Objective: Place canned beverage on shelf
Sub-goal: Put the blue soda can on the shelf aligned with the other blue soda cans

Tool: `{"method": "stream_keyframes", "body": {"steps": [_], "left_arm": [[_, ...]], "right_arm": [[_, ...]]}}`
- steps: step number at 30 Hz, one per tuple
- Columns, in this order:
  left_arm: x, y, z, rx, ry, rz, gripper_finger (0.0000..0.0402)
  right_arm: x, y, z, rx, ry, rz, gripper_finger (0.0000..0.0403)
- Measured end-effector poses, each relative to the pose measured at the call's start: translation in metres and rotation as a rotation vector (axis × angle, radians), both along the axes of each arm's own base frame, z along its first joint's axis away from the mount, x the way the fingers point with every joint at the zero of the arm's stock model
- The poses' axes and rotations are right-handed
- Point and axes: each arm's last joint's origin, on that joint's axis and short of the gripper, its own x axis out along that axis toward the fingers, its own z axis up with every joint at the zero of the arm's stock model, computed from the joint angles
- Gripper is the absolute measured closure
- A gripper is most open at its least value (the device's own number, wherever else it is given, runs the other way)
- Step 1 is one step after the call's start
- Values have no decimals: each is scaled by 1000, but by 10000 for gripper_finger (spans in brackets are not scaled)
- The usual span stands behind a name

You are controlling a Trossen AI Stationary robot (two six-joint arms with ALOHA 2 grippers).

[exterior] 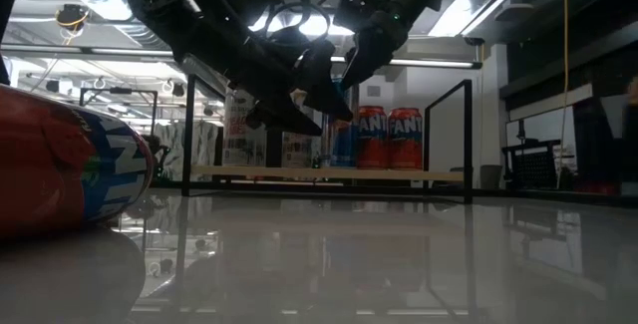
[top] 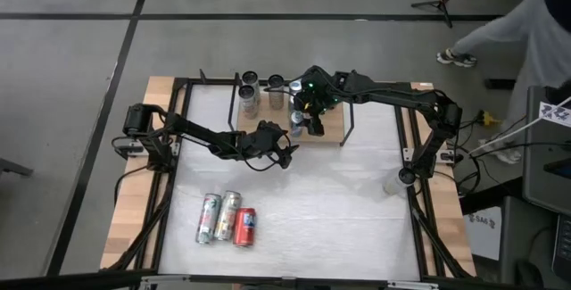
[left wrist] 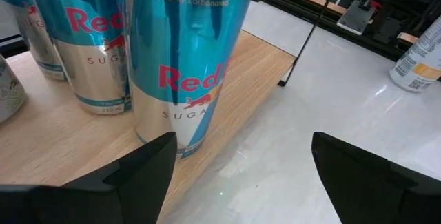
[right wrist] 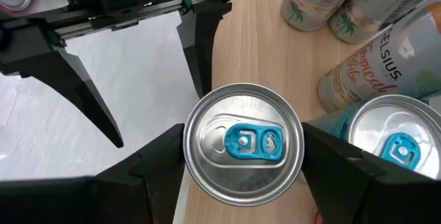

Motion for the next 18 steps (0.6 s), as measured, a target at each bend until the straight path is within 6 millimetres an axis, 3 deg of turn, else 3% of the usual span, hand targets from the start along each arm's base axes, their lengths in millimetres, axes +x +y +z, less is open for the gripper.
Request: {"method": "stream_keyframes", "body": {"steps": [18], "left_arm": [[0,0,0,0,0,1,72]], "right_arm": [[0,-1,0,-16,4,-15,150]]}}
